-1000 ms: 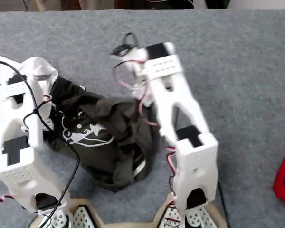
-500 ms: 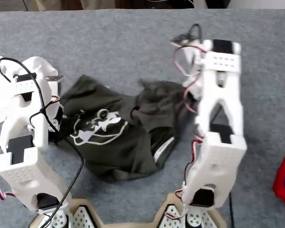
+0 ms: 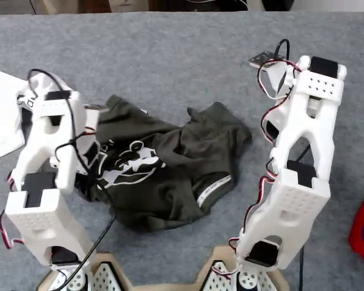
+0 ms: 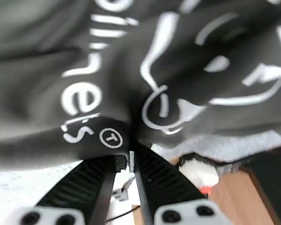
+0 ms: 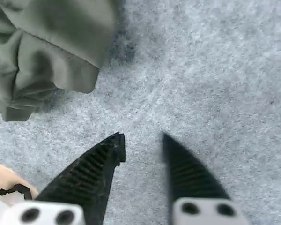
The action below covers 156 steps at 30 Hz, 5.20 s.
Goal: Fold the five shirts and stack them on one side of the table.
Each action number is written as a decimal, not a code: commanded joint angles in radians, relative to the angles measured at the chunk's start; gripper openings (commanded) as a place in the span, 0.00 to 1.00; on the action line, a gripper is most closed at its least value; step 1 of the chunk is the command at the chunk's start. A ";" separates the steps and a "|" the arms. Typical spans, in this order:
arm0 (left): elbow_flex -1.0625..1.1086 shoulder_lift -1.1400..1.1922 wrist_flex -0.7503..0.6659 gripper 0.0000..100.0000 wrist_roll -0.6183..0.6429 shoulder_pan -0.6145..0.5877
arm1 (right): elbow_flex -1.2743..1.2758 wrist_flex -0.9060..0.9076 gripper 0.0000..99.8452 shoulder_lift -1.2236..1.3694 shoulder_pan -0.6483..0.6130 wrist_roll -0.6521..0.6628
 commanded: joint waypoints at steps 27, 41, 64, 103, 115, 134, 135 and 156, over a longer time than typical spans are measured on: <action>0.061 -0.012 0.034 0.02 -0.092 -0.150 | -0.102 -0.408 0.23 0.263 -0.384 -0.310; 0.063 -0.012 0.034 0.02 -0.092 -0.152 | -0.352 -0.391 0.02 0.461 -0.372 -0.310; -0.503 -0.002 0.048 0.02 0.138 -0.101 | -0.980 0.025 0.01 0.469 -0.335 -0.305; -0.052 0.107 0.054 0.02 -0.250 -0.064 | -1.049 -0.008 0.01 0.529 -0.289 -0.301; 0.348 -0.412 0.051 0.02 -0.259 -0.060 | -1.089 0.003 0.01 0.530 -0.289 -0.305; 0.341 -0.733 0.048 0.31 -0.127 -0.216 | -1.090 0.020 0.01 0.530 -0.326 -0.308; 0.310 -0.734 0.044 0.31 -0.127 -0.218 | -1.090 0.020 0.01 0.530 -0.326 -0.308; -0.865 0.351 -0.193 0.31 0.548 0.101 | -1.090 0.020 0.01 0.530 -0.321 -0.304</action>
